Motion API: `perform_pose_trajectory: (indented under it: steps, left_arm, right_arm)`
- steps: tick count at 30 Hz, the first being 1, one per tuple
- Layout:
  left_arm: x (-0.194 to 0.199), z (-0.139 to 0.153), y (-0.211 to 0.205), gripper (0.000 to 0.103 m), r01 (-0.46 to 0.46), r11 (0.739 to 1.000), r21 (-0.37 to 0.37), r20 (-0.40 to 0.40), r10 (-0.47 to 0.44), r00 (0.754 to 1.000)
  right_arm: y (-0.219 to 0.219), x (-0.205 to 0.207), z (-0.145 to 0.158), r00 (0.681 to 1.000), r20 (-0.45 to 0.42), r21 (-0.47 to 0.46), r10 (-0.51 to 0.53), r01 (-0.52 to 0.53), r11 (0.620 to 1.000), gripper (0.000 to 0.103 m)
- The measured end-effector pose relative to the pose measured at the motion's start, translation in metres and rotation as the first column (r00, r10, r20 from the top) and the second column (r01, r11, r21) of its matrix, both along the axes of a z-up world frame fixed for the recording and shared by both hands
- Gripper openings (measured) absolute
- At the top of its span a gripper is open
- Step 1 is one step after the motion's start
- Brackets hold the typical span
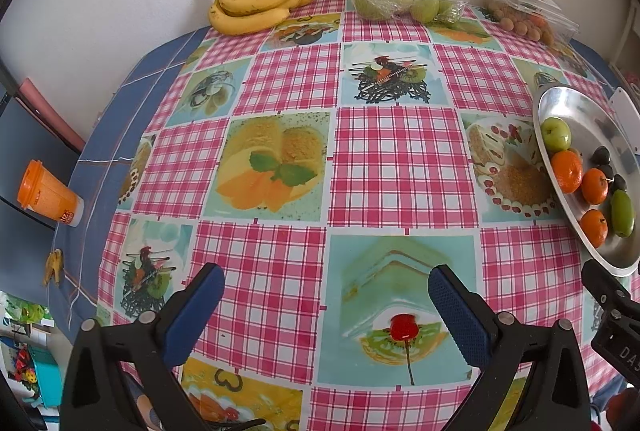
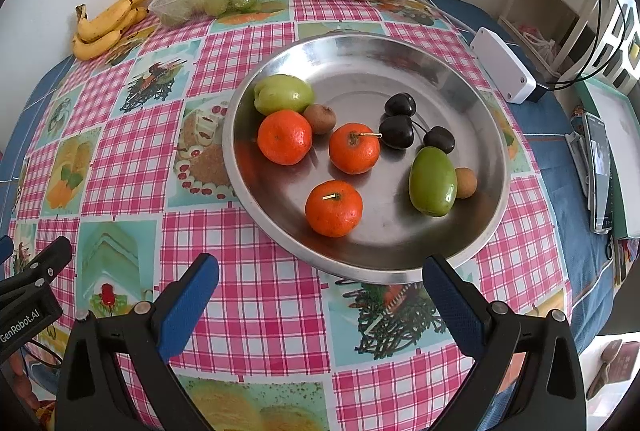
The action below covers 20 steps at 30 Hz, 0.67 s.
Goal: Organize fruits
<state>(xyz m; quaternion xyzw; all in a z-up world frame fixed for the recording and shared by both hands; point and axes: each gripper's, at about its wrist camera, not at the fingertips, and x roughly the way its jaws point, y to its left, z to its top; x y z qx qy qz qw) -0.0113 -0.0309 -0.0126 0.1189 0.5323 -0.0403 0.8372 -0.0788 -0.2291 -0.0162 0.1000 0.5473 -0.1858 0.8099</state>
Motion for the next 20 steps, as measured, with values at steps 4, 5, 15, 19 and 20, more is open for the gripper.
perform_pose_trajectory:
  steps: [4, 5, 15, 19, 20]
  left_arm:
    - [0.0000, -0.0001, -0.0001, 0.103, 0.000, 1.000, 0.000, 0.000, 0.000, 1.000]
    - [0.0000, -0.0003, -0.0002, 0.103, 0.001, 1.000, 0.001, 0.000, -0.001, 1.000]
    - [-0.0015, 0.0055, 0.0021, 0.103, 0.006, 1.000, -0.010, 0.024, -0.006, 1.000]
    - [-0.0018, 0.0069, 0.0004, 0.103, 0.011, 1.000, -0.006, 0.036, -0.011, 0.999]
    - [-0.0017, 0.0067, 0.0003, 0.103, 0.009, 1.000, -0.007, 0.035, -0.009, 0.999]
  right_arm:
    - [0.0001, 0.0003, -0.0007, 1.000, -0.005, 0.002, 0.000, 0.000, 1.000, 0.102]
    - [-0.0003, 0.0003, -0.0004, 1.000, -0.006, 0.002, 0.000, 0.000, 1.000, 0.102]
    - [-0.0006, 0.0001, 0.0003, 1.000, -0.007, 0.003, -0.001, 0.001, 1.000, 0.102]
    - [0.0000, 0.0002, 0.0004, 1.000, -0.007, 0.003, -0.003, 0.003, 1.000, 0.102]
    - [0.0001, 0.0001, 0.0004, 1.000, -0.007, 0.003, -0.003, 0.003, 1.000, 0.102]
